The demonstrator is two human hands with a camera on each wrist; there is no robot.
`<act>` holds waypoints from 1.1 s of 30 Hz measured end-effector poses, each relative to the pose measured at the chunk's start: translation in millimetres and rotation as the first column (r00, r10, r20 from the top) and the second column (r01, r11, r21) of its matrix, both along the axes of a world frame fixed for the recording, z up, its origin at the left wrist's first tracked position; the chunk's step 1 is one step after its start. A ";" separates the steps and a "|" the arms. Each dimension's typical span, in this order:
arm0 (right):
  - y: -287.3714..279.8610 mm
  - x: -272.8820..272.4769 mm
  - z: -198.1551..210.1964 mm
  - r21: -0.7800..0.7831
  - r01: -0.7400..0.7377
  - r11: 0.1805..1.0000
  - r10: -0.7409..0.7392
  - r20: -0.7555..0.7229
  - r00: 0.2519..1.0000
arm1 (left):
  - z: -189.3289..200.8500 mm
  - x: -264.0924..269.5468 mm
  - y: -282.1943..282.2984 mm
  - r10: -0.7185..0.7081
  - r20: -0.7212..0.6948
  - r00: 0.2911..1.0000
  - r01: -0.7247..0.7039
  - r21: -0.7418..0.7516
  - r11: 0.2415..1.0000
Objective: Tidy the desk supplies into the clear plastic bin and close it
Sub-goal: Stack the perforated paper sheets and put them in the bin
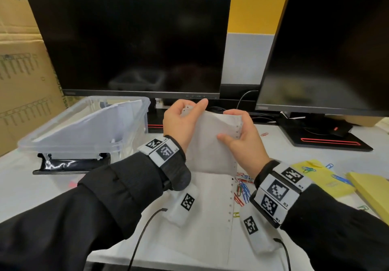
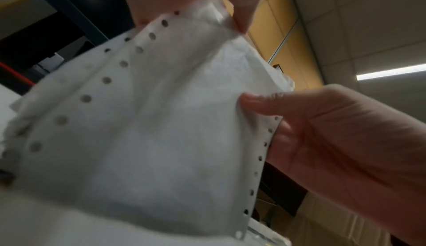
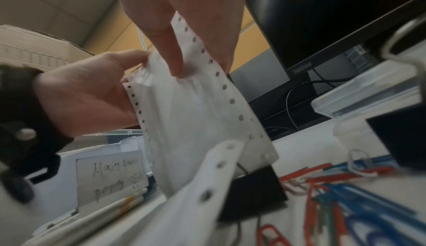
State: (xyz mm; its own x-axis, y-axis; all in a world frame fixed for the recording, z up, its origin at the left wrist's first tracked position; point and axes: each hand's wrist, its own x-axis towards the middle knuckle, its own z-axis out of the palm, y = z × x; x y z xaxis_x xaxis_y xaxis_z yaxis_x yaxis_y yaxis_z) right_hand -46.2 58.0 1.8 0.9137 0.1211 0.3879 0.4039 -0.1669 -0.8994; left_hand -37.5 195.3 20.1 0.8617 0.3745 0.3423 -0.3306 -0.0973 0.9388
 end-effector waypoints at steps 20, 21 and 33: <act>-24.2 8.2 8.0 0.047 0.168 0.985 -0.168 -0.007 0.986 | -40.0 -22.3 24.3 0.064 -0.813 0.579 0.768 0.570 0.291; -25.5 8.0 8.8 0.055 0.171 0.984 -0.171 -0.009 0.985 | -38.9 -22.9 25.1 0.063 -0.819 0.571 0.765 0.558 0.323; -28.5 -0.7 13.6 0.045 0.117 0.992 -0.117 -0.018 0.993 | -35.7 -22.9 27.7 0.024 -0.843 0.538 0.804 0.521 0.286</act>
State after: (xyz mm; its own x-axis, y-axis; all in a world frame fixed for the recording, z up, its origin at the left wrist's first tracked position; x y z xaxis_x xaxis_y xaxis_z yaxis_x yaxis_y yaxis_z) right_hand -46.9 29.5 15.4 0.9265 -0.0047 0.3764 0.3701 -0.1702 -0.9133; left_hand -60.4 223.1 -15.6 0.8512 -0.1999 -0.4854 -0.0179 -0.9352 0.3537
